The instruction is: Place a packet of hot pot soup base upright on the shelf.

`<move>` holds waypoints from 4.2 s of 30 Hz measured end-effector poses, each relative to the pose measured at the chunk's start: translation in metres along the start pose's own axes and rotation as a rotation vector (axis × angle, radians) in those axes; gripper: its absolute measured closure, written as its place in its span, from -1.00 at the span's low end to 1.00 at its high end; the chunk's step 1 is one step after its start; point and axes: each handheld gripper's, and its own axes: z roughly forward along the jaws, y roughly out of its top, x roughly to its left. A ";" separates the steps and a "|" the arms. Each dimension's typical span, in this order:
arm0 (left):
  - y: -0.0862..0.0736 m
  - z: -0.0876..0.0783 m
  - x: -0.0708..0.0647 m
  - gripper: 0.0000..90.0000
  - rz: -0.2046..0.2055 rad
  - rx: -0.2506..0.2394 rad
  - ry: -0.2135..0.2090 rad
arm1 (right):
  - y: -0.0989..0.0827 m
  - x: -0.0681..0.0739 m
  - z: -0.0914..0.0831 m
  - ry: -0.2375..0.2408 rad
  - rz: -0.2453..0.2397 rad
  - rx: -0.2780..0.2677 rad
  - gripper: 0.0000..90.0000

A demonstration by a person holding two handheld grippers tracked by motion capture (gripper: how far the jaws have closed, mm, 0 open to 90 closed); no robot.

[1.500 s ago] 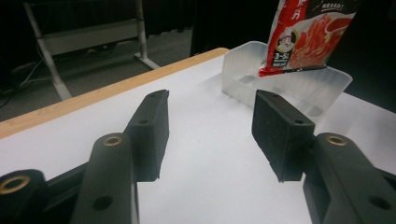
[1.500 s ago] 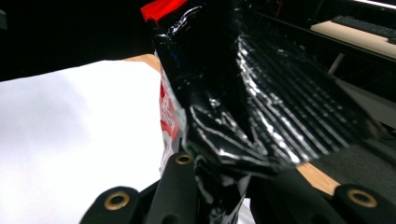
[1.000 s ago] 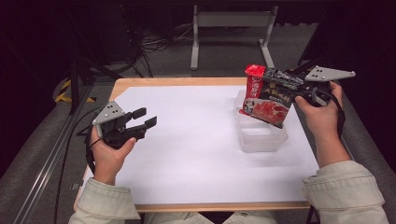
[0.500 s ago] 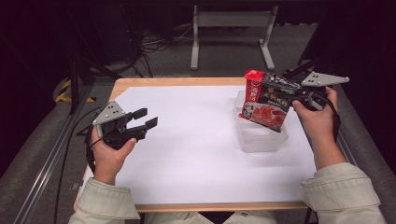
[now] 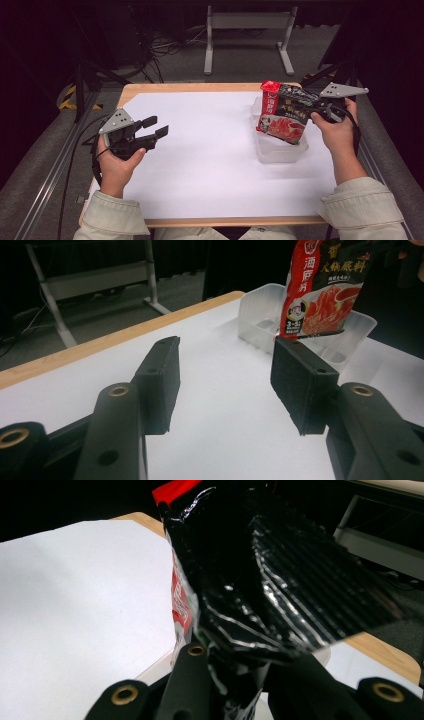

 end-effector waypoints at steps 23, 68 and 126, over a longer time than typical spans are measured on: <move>-0.002 0.001 0.001 0.03 -0.004 0.014 -0.002 | -0.027 -0.002 0.007 0.010 0.035 -0.003 0.82; -0.024 -0.017 0.000 -0.16 -0.040 -0.017 0.018 | -0.042 0.003 -0.021 -0.027 0.046 -0.110 -0.70; -0.134 -0.024 0.015 -0.83 -0.065 0.044 0.027 | -0.164 0.041 -0.024 0.031 0.094 0.082 -0.86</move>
